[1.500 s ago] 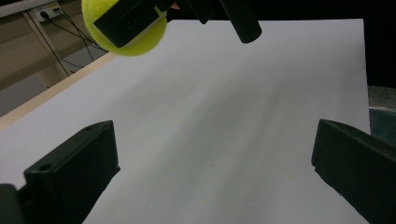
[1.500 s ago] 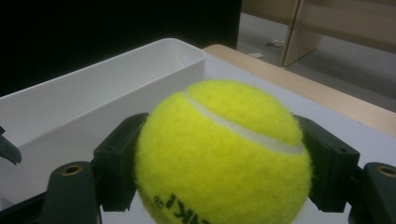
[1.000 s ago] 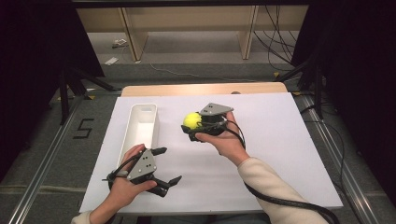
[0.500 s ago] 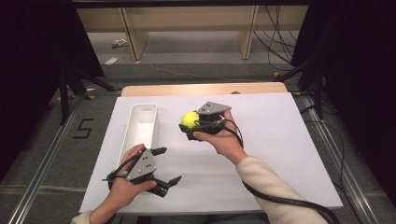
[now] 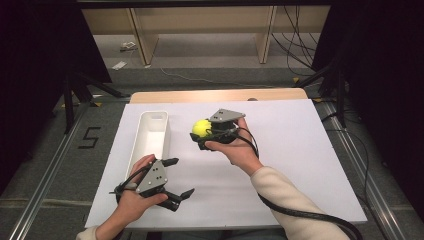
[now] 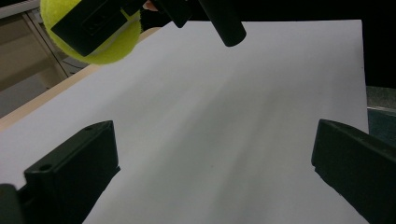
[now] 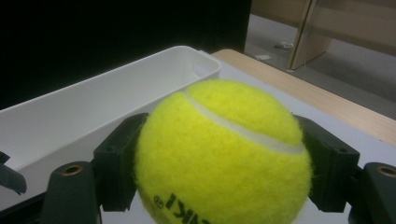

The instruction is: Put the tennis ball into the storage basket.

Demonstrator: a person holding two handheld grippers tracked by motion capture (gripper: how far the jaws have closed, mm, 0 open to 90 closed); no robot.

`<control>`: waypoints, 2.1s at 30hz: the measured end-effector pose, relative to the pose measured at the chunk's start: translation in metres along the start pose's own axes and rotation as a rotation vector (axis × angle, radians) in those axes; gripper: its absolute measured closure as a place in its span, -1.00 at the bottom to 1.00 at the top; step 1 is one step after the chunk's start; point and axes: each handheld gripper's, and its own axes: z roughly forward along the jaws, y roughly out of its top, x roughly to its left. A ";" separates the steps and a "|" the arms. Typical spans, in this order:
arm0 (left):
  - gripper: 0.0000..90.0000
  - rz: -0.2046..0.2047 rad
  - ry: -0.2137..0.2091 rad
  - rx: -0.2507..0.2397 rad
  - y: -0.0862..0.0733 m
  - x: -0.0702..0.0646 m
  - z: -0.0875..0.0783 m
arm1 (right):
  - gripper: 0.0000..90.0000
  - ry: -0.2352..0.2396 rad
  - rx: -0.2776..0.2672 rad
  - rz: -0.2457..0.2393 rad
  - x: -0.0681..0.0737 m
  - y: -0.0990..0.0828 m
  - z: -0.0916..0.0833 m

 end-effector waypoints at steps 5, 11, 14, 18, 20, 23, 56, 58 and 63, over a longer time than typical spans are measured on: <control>-1.00 0.001 0.000 0.000 0.000 0.000 0.000 | -0.42 0.003 -0.001 -0.008 0.001 0.003 0.002; -1.00 0.000 0.000 -0.002 0.000 0.000 0.000 | -0.42 0.009 -0.002 -0.012 0.004 0.006 0.004; -1.00 0.001 0.001 -0.002 0.000 0.000 0.000 | -0.42 0.007 -0.001 -0.012 0.004 0.005 0.005; -1.00 0.001 0.000 0.000 0.000 0.000 0.000 | -0.42 0.006 -0.001 -0.015 0.003 0.005 0.004; -1.00 0.001 0.000 0.000 0.000 0.000 0.000 | -0.42 0.006 -0.002 -0.012 0.003 0.006 0.004; -1.00 0.000 0.000 0.000 0.000 0.000 0.000 | -0.42 0.004 -0.006 -0.009 0.002 0.007 0.004; -1.00 0.001 0.000 -0.002 0.000 0.000 0.000 | -0.42 0.021 0.000 -0.021 0.011 0.014 0.016; -1.00 0.002 -0.001 -0.001 0.000 0.000 0.000 | -0.42 0.019 0.001 -0.024 0.011 0.014 0.016; -1.00 0.001 0.000 -0.003 0.000 0.000 0.000 | -0.42 0.024 -0.001 -0.028 0.013 0.016 0.018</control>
